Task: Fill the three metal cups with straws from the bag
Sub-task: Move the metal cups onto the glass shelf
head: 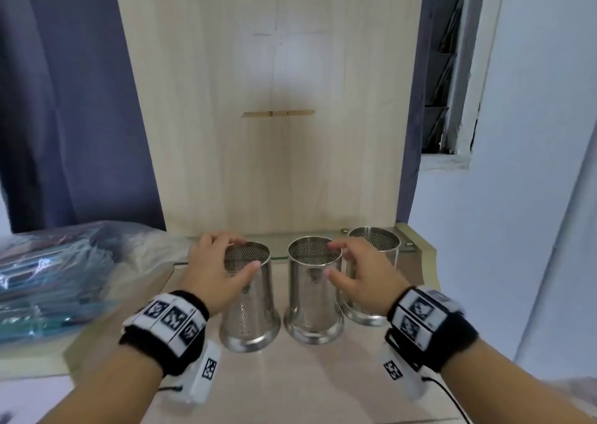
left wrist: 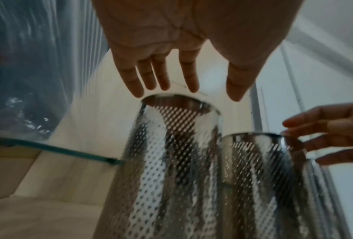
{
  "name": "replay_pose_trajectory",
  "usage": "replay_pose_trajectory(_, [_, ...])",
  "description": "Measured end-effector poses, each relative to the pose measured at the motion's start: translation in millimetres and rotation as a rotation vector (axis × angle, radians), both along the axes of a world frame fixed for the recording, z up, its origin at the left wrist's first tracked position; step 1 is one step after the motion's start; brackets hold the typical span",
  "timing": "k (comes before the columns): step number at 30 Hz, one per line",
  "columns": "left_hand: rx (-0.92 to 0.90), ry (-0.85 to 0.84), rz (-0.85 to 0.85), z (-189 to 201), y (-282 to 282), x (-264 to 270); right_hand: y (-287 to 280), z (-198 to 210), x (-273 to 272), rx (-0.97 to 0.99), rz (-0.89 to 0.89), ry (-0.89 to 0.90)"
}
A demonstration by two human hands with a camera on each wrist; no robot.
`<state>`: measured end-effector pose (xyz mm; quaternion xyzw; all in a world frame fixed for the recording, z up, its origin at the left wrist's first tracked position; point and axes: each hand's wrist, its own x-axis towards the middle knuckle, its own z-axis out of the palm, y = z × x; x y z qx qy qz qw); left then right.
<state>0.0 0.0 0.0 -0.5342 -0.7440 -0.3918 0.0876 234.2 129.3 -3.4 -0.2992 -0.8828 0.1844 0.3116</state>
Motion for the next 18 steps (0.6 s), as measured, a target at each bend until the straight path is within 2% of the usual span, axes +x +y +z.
replay_pose_trajectory(2, [-0.067, -0.013, 0.063, -3, 6, 0, 2, -6, -13, 0.012, -0.047, 0.007])
replay_pose_trajectory(5, [-0.121, -0.153, 0.07, -16, 14, -6, 5, -17, -31, -0.058, -0.106, 0.057])
replay_pose_trajectory(11, [0.024, -0.389, 0.073, -38, 19, -10, 5, -35, -44, -0.305, -0.143, 0.251])
replay_pose_trajectory(14, [0.072, -0.406, 0.077, -47, 21, -13, 4, -40, -42, -0.315, -0.127, 0.352])
replay_pose_trajectory(18, [0.075, -0.392, 0.084, -47, 21, -11, 3, -37, -38, -0.311, -0.133, 0.347])
